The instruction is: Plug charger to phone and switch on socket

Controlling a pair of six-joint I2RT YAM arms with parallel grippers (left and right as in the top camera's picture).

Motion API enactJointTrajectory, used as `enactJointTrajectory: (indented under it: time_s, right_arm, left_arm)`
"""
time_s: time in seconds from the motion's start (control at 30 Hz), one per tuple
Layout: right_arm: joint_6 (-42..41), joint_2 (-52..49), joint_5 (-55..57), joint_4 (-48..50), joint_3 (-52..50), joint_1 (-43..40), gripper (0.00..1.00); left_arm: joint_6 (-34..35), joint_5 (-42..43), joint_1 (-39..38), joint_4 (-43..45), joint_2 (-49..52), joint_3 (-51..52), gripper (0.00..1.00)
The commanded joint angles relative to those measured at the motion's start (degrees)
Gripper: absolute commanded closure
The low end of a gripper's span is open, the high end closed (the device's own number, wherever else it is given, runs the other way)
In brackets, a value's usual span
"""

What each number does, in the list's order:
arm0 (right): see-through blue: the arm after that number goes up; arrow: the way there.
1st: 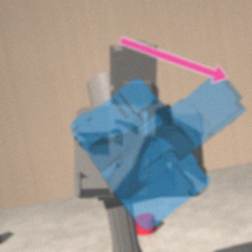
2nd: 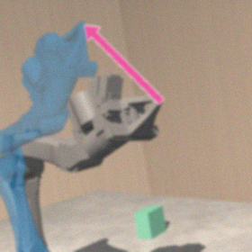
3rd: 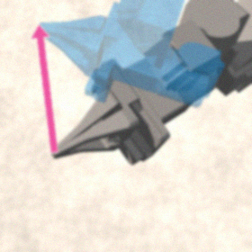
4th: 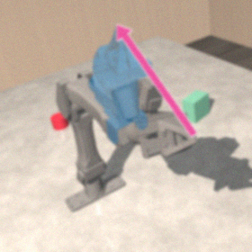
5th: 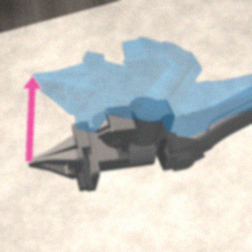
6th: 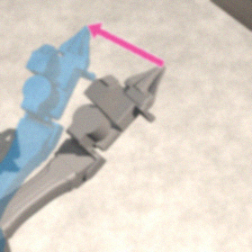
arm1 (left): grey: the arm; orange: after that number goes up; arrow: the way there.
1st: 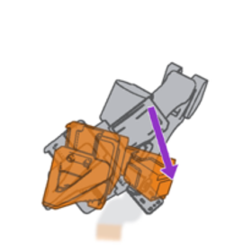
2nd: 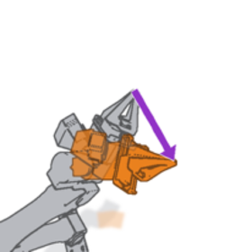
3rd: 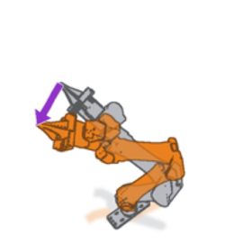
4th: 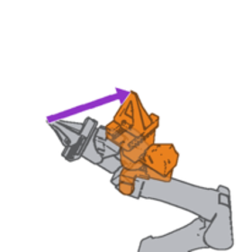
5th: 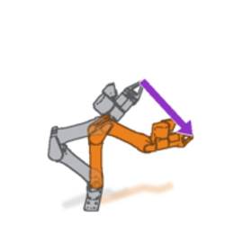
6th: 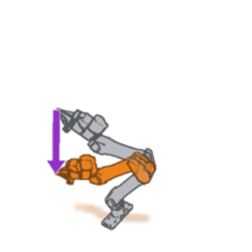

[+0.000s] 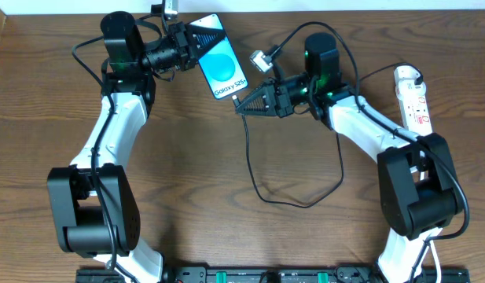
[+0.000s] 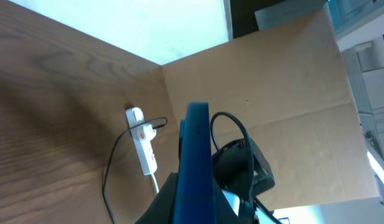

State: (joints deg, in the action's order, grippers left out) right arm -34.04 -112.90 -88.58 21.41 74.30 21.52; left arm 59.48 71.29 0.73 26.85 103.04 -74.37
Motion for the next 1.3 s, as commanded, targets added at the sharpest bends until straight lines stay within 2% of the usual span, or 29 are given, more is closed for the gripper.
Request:
enactJointTrajectory:
  time_s: [0.0, 1.27]
  right_arm:
    - [-0.2, -0.3, -1.0, 0.2, 0.7, -0.6, 0.99]
    - [-2.0, -0.3, -0.9, 0.3, 0.7, -0.5, 0.99]
  left_arm:
    - [-1.0, 1.8, 0.2, 0.5, -0.8, 0.0, 0.92]
    - [-3.6, 1.6, -3.3, 0.5, -0.8, 0.0, 0.92]
